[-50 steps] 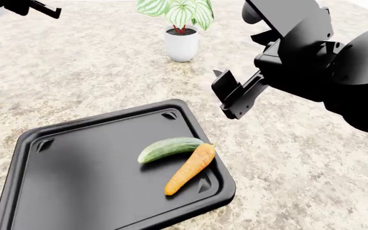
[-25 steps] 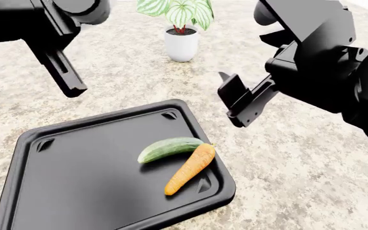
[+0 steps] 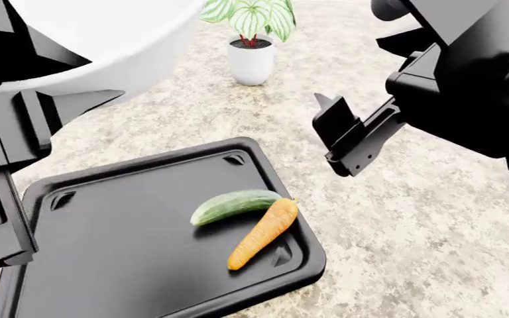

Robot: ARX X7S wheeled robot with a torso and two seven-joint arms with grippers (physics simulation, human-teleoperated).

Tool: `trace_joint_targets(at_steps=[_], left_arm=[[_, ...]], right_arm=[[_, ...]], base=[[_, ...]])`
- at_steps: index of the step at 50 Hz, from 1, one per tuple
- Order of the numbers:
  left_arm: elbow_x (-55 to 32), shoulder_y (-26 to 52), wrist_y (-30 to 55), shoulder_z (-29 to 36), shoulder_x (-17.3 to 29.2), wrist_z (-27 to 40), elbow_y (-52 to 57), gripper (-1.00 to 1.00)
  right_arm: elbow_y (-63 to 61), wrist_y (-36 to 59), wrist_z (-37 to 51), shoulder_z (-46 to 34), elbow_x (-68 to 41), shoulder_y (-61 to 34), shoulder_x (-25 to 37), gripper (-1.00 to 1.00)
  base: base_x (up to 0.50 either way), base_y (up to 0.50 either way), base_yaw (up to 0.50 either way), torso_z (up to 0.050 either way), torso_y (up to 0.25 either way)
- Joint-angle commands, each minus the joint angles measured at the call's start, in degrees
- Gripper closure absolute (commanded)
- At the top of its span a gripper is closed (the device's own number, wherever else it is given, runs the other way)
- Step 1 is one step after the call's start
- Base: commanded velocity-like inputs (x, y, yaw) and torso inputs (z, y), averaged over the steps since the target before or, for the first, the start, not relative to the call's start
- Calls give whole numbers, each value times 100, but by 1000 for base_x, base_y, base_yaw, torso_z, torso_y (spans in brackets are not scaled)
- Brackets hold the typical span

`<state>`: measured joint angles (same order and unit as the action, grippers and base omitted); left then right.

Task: Place the two vegetables and bowl onto the tray for setting up a vegetable dip station.

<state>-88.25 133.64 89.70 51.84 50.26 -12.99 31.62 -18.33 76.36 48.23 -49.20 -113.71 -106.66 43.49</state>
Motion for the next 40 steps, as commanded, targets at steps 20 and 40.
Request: trace_joint_targets(at_steps=[20,40], left_arm=[[1345,136,29,431,-183,-2094,1045,100],[-1093,4,-78,1013,-500,382,575,100]], right_arm=[[-334,-236,139,-27,-122,283,369,-100],[-526,-376,181,-28,-178,426,534,-100]], base=[[0,0,0,0,0],[0,0,0,0,0]])
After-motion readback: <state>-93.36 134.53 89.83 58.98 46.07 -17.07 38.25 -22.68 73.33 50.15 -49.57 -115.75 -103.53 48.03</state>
